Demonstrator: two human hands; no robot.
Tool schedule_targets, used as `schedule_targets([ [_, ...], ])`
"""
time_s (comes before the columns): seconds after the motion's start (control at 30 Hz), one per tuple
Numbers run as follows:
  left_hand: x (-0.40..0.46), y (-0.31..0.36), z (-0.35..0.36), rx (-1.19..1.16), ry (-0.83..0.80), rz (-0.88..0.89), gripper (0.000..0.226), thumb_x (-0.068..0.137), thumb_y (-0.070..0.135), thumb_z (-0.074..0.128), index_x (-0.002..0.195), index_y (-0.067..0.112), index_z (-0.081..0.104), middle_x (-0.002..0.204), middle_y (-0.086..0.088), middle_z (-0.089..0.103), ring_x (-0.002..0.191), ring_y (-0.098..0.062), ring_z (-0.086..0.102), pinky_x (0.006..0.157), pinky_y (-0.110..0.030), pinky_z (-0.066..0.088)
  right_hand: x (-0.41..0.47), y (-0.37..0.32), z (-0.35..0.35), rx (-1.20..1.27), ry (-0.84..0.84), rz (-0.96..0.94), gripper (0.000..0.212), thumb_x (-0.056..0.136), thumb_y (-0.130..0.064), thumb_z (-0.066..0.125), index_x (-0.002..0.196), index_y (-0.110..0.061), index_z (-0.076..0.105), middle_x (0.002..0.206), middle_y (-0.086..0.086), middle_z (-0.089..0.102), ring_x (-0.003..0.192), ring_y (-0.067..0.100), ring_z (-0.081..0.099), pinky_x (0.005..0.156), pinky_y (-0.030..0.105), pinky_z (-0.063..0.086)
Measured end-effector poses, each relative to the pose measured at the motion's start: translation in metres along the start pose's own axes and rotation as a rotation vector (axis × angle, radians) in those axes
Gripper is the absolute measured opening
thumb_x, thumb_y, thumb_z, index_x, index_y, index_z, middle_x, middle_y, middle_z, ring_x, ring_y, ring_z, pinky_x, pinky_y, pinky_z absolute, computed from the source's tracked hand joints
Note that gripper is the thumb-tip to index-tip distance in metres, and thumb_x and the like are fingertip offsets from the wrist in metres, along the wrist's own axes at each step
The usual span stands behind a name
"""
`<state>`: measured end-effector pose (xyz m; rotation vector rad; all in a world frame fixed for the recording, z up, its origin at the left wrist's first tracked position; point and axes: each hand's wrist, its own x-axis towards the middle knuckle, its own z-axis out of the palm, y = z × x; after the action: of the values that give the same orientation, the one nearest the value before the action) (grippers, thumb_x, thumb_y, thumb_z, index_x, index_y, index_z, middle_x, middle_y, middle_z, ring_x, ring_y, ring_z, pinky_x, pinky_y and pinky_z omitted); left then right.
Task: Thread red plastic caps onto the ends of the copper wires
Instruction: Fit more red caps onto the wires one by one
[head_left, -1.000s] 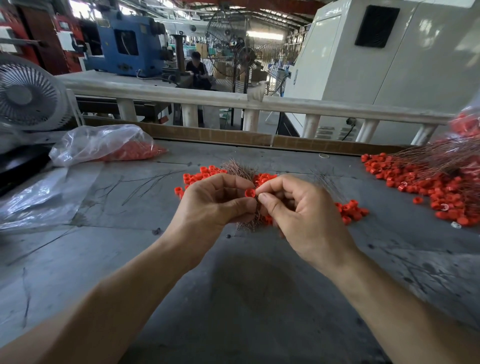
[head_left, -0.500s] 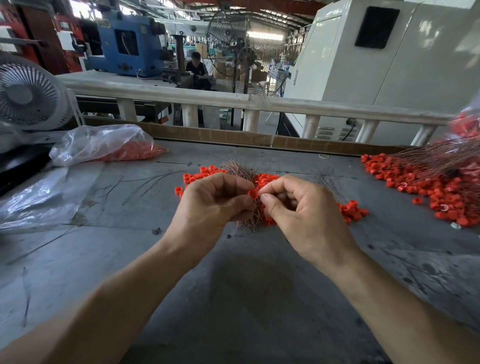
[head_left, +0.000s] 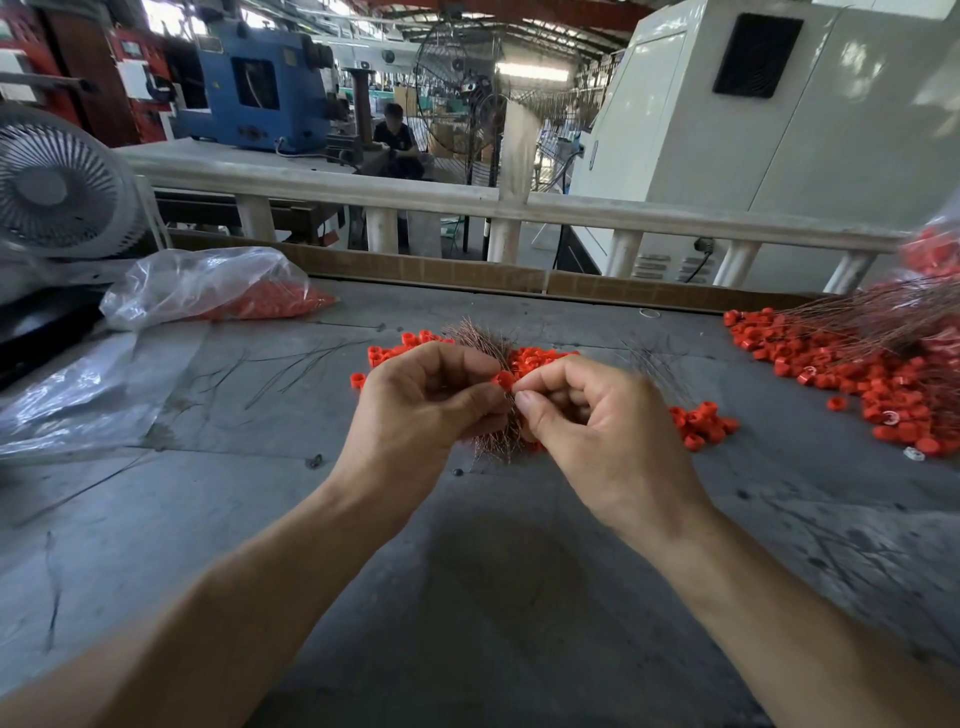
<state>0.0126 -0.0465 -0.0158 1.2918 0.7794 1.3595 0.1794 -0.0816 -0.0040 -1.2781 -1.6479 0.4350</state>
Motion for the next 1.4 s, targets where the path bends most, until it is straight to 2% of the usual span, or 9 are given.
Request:
schedule_targets([
  [0.1, 0.0006, -0.0009, 0.0008, -0.052, 0.001, -0.038, 0.014, 0.085, -0.006, 0.071, 0.093, 0.005, 0.07, 0.084, -0.01, 0.074, 0.079, -0.025, 0.073, 0.077, -0.032, 0.062, 0.0005, 0.0007, 0.0004, 0.014, 0.016, 0.011, 0.011, 0.093, -0.017, 0.072, 0.088, -0.027, 0.074, 0.075, -0.007, 0.073, 0.072, 0.01, 0.07, 0.069, 0.037, 0.059],
  [0.27, 0.0009, -0.0004, 0.0001, -0.091, -0.055, -0.068, 0.025, 0.086, -0.003, 0.07, 0.108, 0.008, 0.075, 0.086, -0.008, 0.074, 0.082, -0.023, 0.073, 0.077, -0.029, 0.06, 0.0012, -0.0017, 0.0001, 0.009, 0.028, -0.008, 0.011, 0.093, -0.015, 0.072, 0.088, -0.024, 0.074, 0.074, -0.006, 0.073, 0.071, 0.011, 0.069, 0.069, 0.04, 0.058],
  [0.4, 0.0005, 0.0026, 0.0006, -0.081, -0.056, -0.077, 0.02, 0.082, 0.003, 0.072, 0.098, 0.013, 0.079, 0.091, -0.013, 0.076, 0.081, -0.024, 0.074, 0.074, -0.027, 0.06, 0.0015, -0.0026, -0.0018, 0.001, 0.028, -0.014, 0.01, 0.093, -0.015, 0.072, 0.089, -0.024, 0.074, 0.075, -0.005, 0.073, 0.072, 0.013, 0.07, 0.069, 0.042, 0.058],
  [0.63, -0.0014, 0.0053, 0.0027, -0.127, -0.064, -0.107, 0.021, 0.073, 0.008, 0.075, 0.092, 0.014, 0.081, 0.093, -0.017, 0.076, 0.08, -0.026, 0.075, 0.073, -0.027, 0.06, 0.0022, -0.0017, -0.0024, 0.01, 0.046, -0.031, 0.012, 0.092, -0.014, 0.073, 0.086, -0.024, 0.074, 0.073, -0.003, 0.072, 0.068, 0.015, 0.068, 0.067, 0.041, 0.056],
  [1.07, -0.0026, 0.0079, -0.0003, -0.12, -0.11, -0.127, 0.024, 0.08, 0.016, 0.071, 0.101, 0.013, 0.08, 0.098, -0.02, 0.076, 0.093, -0.031, 0.075, 0.079, -0.03, 0.06, 0.003, 0.0004, -0.0075, 0.015, 0.046, -0.046, 0.012, 0.092, -0.015, 0.072, 0.086, -0.025, 0.074, 0.073, -0.004, 0.071, 0.069, 0.014, 0.067, 0.066, 0.039, 0.055],
  [1.4, -0.0015, 0.007, -0.0022, -0.124, -0.103, -0.123, 0.024, 0.078, 0.011, 0.07, 0.1, 0.012, 0.08, 0.096, -0.019, 0.076, 0.089, -0.028, 0.076, 0.077, -0.029, 0.061, 0.0023, -0.0004, -0.0067, 0.031, 0.02, -0.059, 0.012, 0.093, -0.014, 0.071, 0.086, -0.024, 0.073, 0.072, -0.002, 0.07, 0.068, 0.015, 0.065, 0.067, 0.039, 0.053],
])
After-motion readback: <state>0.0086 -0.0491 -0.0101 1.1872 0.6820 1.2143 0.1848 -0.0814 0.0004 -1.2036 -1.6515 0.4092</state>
